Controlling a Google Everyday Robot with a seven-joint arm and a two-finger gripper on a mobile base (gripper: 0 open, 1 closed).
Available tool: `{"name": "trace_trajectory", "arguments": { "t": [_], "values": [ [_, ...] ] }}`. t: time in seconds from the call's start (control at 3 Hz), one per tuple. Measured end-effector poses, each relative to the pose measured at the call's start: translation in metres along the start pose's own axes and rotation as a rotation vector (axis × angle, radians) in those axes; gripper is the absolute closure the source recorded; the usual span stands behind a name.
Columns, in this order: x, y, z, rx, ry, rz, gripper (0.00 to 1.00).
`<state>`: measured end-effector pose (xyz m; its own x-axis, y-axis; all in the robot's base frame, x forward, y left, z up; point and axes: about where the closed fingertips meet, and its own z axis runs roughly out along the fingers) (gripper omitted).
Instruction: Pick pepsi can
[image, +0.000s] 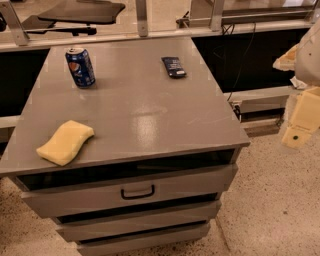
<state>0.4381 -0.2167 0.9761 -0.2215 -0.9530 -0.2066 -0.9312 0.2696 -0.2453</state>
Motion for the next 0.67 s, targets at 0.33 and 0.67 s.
{"name": "trace_trajectory", "arguments": {
  "t": [0.33,0.67],
  "values": [
    [0.0,0.0,0.0,0.0,0.0,0.0,0.0],
    [-0.031,-0.007,0.021,0.002,-0.063,0.0,0.0]
  ]
}}
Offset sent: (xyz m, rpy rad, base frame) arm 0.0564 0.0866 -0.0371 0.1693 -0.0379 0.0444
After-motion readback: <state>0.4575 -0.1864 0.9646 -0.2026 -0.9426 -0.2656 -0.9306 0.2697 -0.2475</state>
